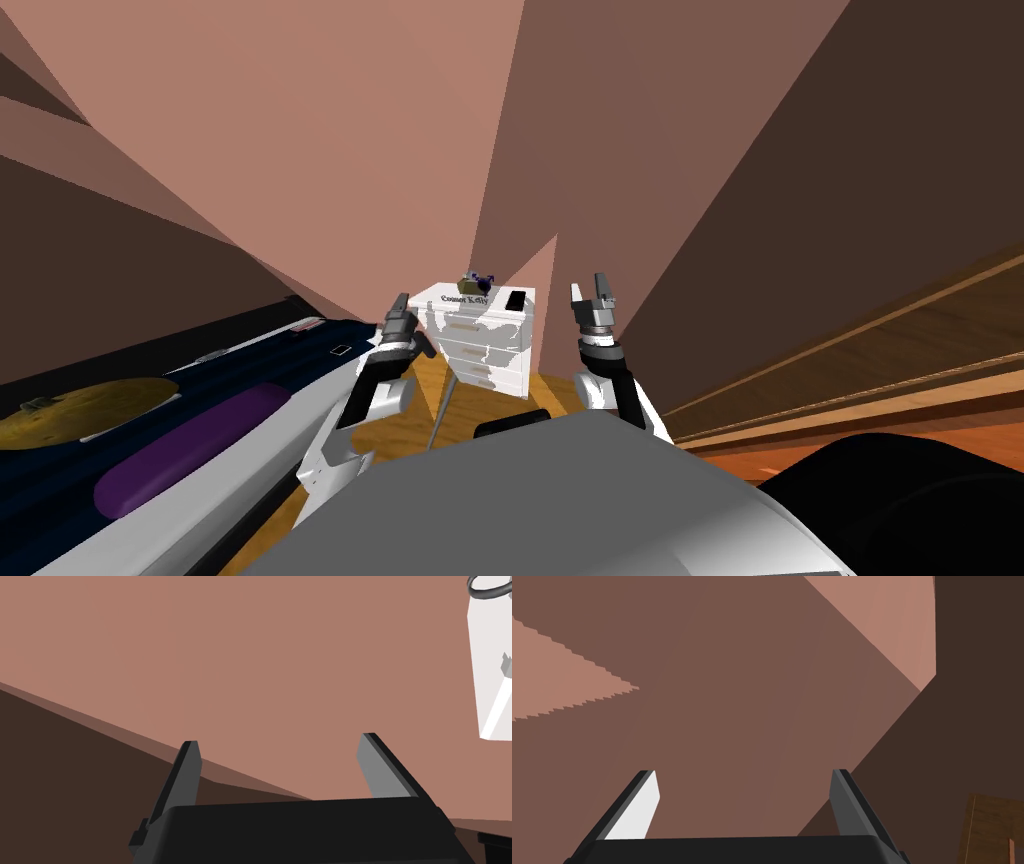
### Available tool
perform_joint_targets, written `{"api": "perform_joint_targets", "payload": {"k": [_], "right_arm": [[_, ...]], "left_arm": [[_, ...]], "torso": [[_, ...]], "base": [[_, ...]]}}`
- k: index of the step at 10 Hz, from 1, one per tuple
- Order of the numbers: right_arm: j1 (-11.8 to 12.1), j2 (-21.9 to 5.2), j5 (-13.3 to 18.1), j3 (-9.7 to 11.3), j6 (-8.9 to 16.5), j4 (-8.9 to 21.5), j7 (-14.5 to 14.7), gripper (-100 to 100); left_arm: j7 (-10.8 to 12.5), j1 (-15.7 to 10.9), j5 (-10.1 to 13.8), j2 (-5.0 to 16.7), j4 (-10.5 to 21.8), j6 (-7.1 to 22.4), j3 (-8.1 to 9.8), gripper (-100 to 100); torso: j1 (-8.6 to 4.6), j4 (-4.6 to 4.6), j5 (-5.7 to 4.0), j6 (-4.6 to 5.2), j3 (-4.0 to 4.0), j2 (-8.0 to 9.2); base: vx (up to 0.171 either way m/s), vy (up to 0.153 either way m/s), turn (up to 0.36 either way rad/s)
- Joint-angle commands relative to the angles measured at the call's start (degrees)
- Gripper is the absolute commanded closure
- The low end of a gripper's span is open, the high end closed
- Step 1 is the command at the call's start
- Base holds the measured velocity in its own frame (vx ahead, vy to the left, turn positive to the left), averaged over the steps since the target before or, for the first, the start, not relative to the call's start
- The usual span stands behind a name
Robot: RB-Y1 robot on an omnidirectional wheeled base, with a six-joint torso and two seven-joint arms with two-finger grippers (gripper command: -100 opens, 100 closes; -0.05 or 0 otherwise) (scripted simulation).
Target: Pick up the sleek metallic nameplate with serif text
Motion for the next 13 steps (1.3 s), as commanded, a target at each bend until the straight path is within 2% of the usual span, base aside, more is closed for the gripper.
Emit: {"api": "perform_joint_targets", "payload": {"k": [1,2,3,4,5,6,7,8,9,10,11,12,13], "right_arm": [[0.00,0.00,0.00,0.00,0.00,0.00,0.00,0],[0.00,0.00,0.00,0.00,0.00,0.00,0.00,0],[0.00,0.00,0.00,0.00,0.00,0.00,0.00,0],[0.01,0.00,0.00,0.00,0.00,0.00,0.00,0],[0.00,0.00,0.00,0.00,0.00,0.00,0.00,0],[0.01,0.00,0.00,0.00,0.00,0.00,0.00,0],[0.00,0.00,0.00,0.00,0.00,0.00,0.00,0],[0.01,0.00,0.00,0.00,0.00,0.00,0.00,0],[0.00,0.00,0.00,0.00,0.00,0.00,0.00,0],[0.01,0.00,0.00,0.00,0.00,0.00,0.00,0],[0.01,0.01,0.00,0.00,0.00,0.00,0.00,0],[0.00,0.01,0.00,0.00,0.00,0.00,0.00,0],[0.01,0.01,0.00,0.00,0.00,0.00,0.00,0]], "left_arm": [[-0.33,-2.17,-0.43,0.21,0.50,2.14,0.23,-100],[-0.69,-4.18,-1.13,1.10,2.80,4.26,1.05,-100],[-0.69,-5.69,-1.13,1.10,2.80,5.05,1.05,-100],[-1.11,-7.75,-1.85,1.98,5.29,7.20,1.89,-100],[-1.11,-9.30,-1.85,1.98,5.29,8.16,1.89,-100],[-1.60,-11.18,-2.58,2.84,7.21,10.76,2.72,-100],[-1.60,-13.00,-2.58,2.84,7.97,11.46,2.72,-100],[-2.14,-14.95,-3.33,3.69,10.12,13.74,3.54,-100],[-2.14,-16.52,-3.33,3.69,10.84,14.94,3.54,-100],[-2.14,-17.06,-3.33,3.69,10.84,14.94,3.54,-100],[-2.74,-19.30,-4.08,4.51,13.32,17.63,4.35,-100],[-2.74,-20.94,-4.08,4.51,13.90,18.58,4.35,-100],[-3.41,-22.59,-4.83,5.31,16.18,20.42,5.14,-100]], "torso": [[0.00,0.00,0.00,0.00,0.00,0.00],[-0.05,0.00,-0.01,-0.02,0.00,-0.01],[0.03,-0.01,0.00,-0.01,-0.02,-0.03],[-0.05,-0.01,0.00,-0.02,-0.03,-0.05],[-0.05,-0.01,-0.01,-0.01,-0.03,-0.06],[-0.07,-0.01,-0.01,-0.02,-0.03,-0.05],[-0.03,-0.01,0.00,-0.02,-0.02,-0.03],[-0.08,0.00,-0.01,-0.02,-0.01,-0.03],[-0.05,-0.01,0.00,-0.02,-0.02,-0.03],[-0.13,-0.01,-0.02,-0.02,-0.03,-0.05],[-0.28,-0.02,-0.05,-0.02,-0.04,-0.08],[-0.24,-0.02,-0.05,-0.01,-0.03,-0.06],[-0.23,-0.02,-0.04,-0.02,-0.04,-0.07]], "base": [[-0.025,0.089,-0.032],[-0.020,0.110,-0.047],[-0.016,0.088,-0.042],[-0.015,0.088,-0.059],[-0.019,0.086,-0.028],[-0.027,0.096,-0.048],[-0.027,0.082,-0.033],[-0.025,0.089,-0.043],[-0.018,0.070,-0.024],[-0.006,0.026,-0.005],[-0.019,0.042,-0.039],[-0.015,0.050,-0.027],[-0.016,0.062,-0.048]]}}
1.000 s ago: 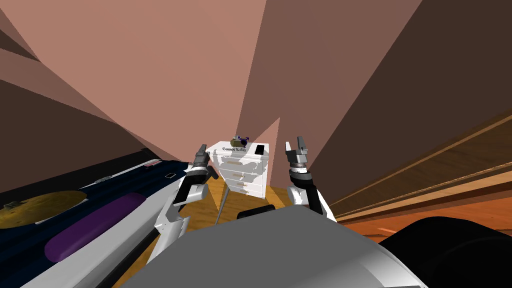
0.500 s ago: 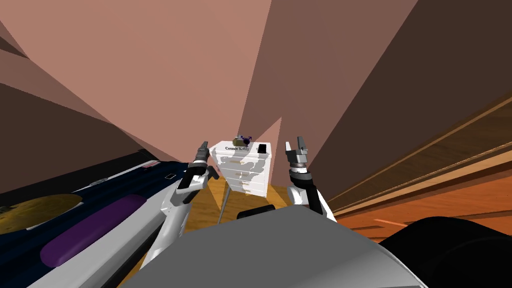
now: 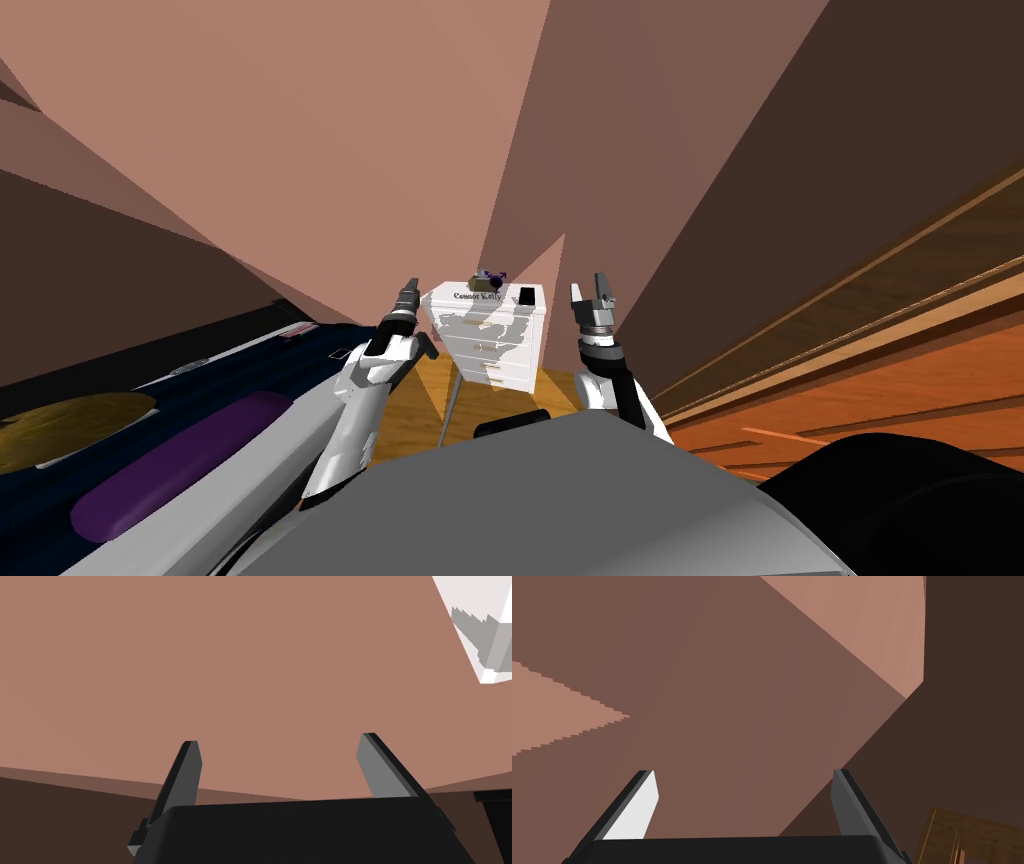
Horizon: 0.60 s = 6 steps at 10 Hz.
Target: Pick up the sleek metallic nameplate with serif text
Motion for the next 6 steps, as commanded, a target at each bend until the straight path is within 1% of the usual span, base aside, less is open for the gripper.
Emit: {"api": "perform_joint_targets", "payload": {"k": [1,2,3,4,5,6], "right_arm": [[0.00,0.00,0.00,0.00,0.00,0.00,0.00,0],[0.00,0.00,0.00,0.00,0.00,0.00,0.00,0],[0.00,0.00,0.00,0.00,0.00,0.00,0.00,0],[0.00,0.00,0.00,0.00,0.00,0.00,0.00,0],[0.00,0.00,0.00,0.00,0.00,0.00,0.00,0],[0.00,0.00,0.00,0.00,0.00,0.00,0.00,0]], "left_arm": [[-0.31,-2.86,-0.23,0.61,2.21,2.86,0.43,-100],[-1.03,-5.00,-0.97,1.39,4.50,4.68,1.19,-100],[-1.03,-7.00,-0.97,1.39,5.59,6.11,1.19,-100],[-1.03,-7.26,-0.97,1.39,5.59,6.95,1.19,-100],[-1.81,-9.75,-1.71,2.15,8.59,8.80,1.92,-100],[-1.81,-11.29,-1.71,2.15,9.10,10.20,1.92,-100]], "torso": [[0.00,0.00,0.00,0.00,0.00,0.00],[0.00,0.00,0.00,-0.01,-0.01,-0.02],[0.02,-0.01,0.01,-0.01,-0.01,-0.02],[-0.05,-0.01,0.00,-0.01,-0.02,-0.03],[-0.16,-0.01,-0.02,-0.02,-0.02,-0.03],[-0.16,-0.01,-0.03,-0.01,-0.02,-0.04]], "base": [[-0.010,0.060,-0.020],[-0.010,0.062,-0.026],[-0.007,0.045,-0.016],[-0.001,0.014,0.000],[-0.005,0.018,-0.024],[-0.004,0.022,-0.014]]}}
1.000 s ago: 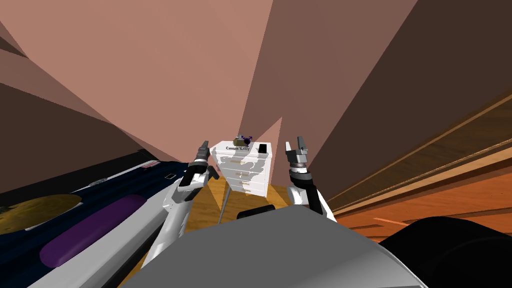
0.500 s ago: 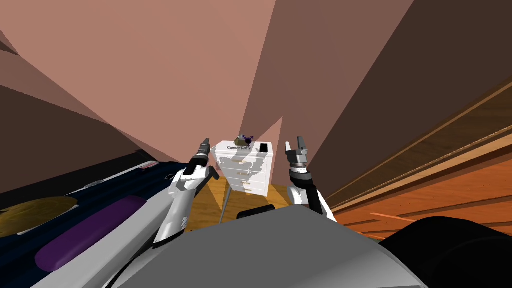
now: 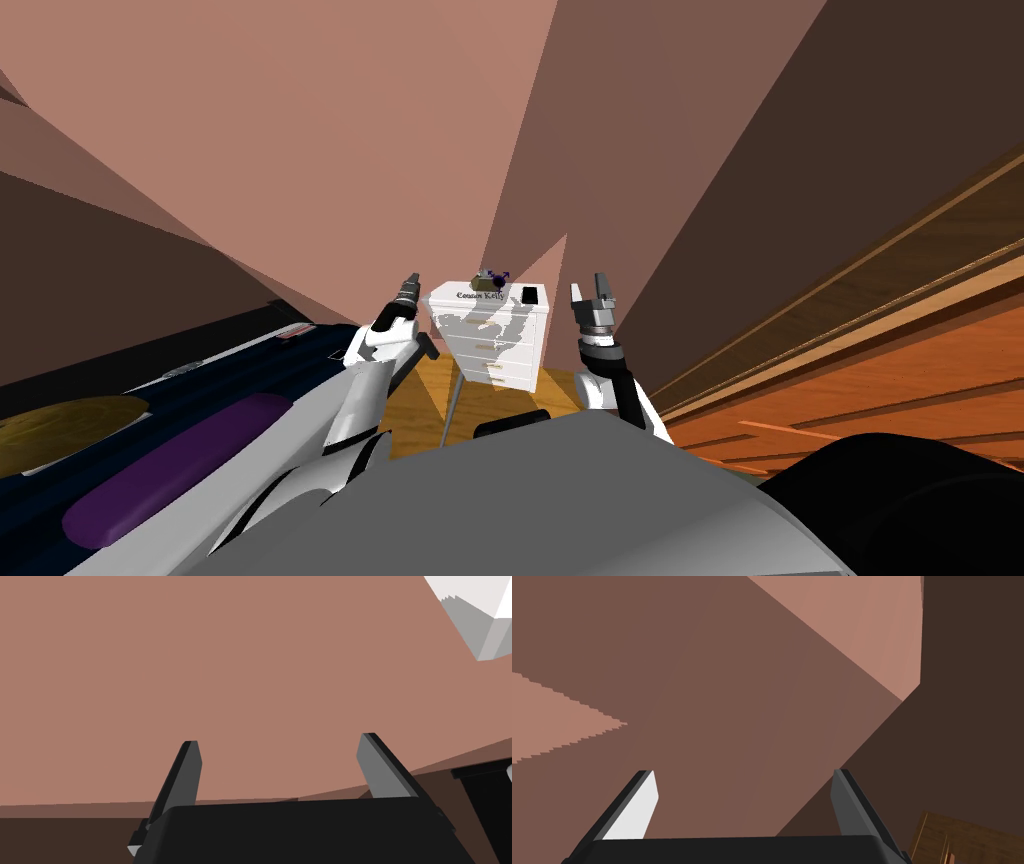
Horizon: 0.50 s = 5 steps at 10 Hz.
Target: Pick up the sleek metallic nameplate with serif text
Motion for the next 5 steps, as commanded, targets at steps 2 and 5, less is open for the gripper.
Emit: {"api": "perform_joint_targets", "payload": {"k": [2,5], "right_arm": [[0.00,0.00,0.00,0.00,0.00,0.00,0.00,0],[0.00,0.00,0.00,0.00,0.00,0.00,0.00,0]], "left_arm": [[-1.01,-3.44,-0.86,0.71,2.98,4.15,0.74,-100],[-1.90,-8.36,-1.57,1.41,7.34,9.33,1.38,-100]], "torso": [[-0.03,0.00,0.00,-0.01,0.00,0.01],[-0.01,0.00,0.00,-0.01,-0.01,-0.01]], "base": [[-0.001,0.014,-0.009],[0.002,0.015,-0.010]]}}
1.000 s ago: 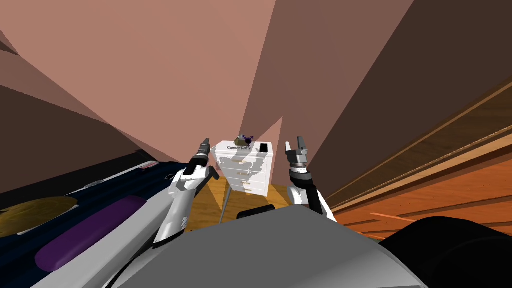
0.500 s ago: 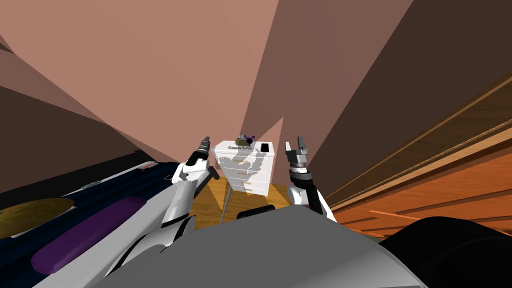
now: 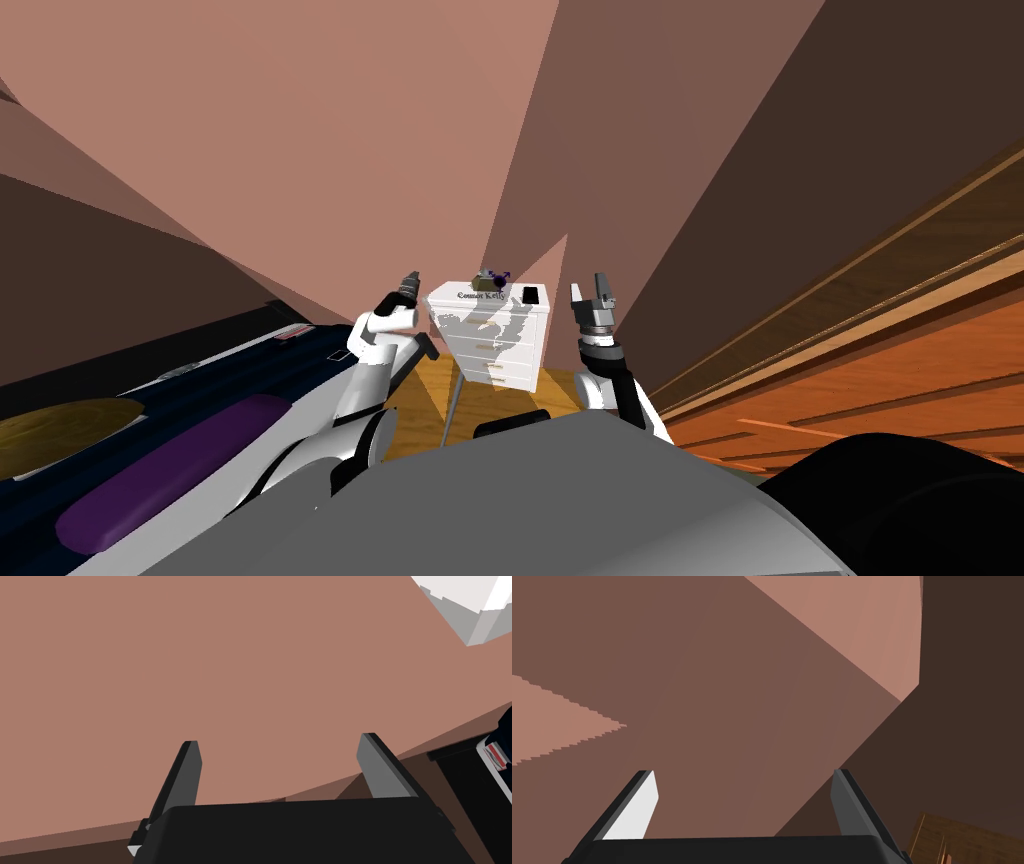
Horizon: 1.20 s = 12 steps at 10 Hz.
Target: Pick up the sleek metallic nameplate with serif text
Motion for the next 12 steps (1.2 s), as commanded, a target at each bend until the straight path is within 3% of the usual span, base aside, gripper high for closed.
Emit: {"api": "perform_joint_targets", "payload": {"k": [1,2,4,5,7,8,10,12], "right_arm": [[0.00,0.00,0.00,0.00,0.00,0.00,0.00,0],[0.00,0.00,0.00,0.00,0.00,0.00,0.00,0],[0.00,0.00,0.00,0.00,0.00,0.00,0.00,0],[0.00,0.00,0.00,0.00,0.00,0.00,0.00,0],[0.00,0.00,0.00,0.00,0.00,0.00,0.00,0],[0.00,0.00,0.00,0.00,0.00,0.00,0.00,0],[0.00,0.00,0.00,0.00,0.00,0.00,0.00,0],[0.00,0.00,0.00,0.00,0.00,0.00,0.00,0]], "left_arm": [[-0.16,-1.39,-0.18,-0.01,1.15,2.27,0.10,-100],[-1.09,-3.98,-0.87,0.66,4.05,4.09,0.69,-100],[-1.09,-5.33,-0.87,0.66,4.96,6.49,0.69,-100],[-2.07,-7.96,-1.54,1.29,7.79,8.38,1.23,-100],[-2.07,-9.21,-1.54,1.29,8.85,10.73,1.23,-100],[-3.08,-11.83,-2.18,1.88,11.44,12.81,1.72,-100],[-3.08,-13.01,-2.18,1.88,12.78,14.98,1.72,-100],[-4.13,-16.73,-2.79,2.41,16.74,18.53,2.16,-100]], "torso": [[0.00,0.00,0.00,0.00,0.00,0.00],[-0.03,0.00,0.00,0.00,0.00,0.01],[-0.07,0.00,-0.02,0.00,0.00,-0.01],[-0.06,0.00,-0.01,-0.01,0.01,0.01],[-0.11,-0.01,-0.02,0.00,-0.01,-0.02],[-0.08,-0.01,-0.01,-0.01,0.00,0.01],[-0.14,-0.01,-0.03,0.00,-0.01,-0.02],[-0.16,-0.01,-0.03,-0.01,-0.02,-0.03]], "base": [[0.000,0.000,0.000],[0.007,-0.005,-0.005],[0.003,-0.003,-0.001],[0.010,-0.013,0.003],[0.009,-0.012,0.001],[0.012,-0.022,0.007],[0.010,-0.018,0.004],[0.019,-0.034,0.014]]}}
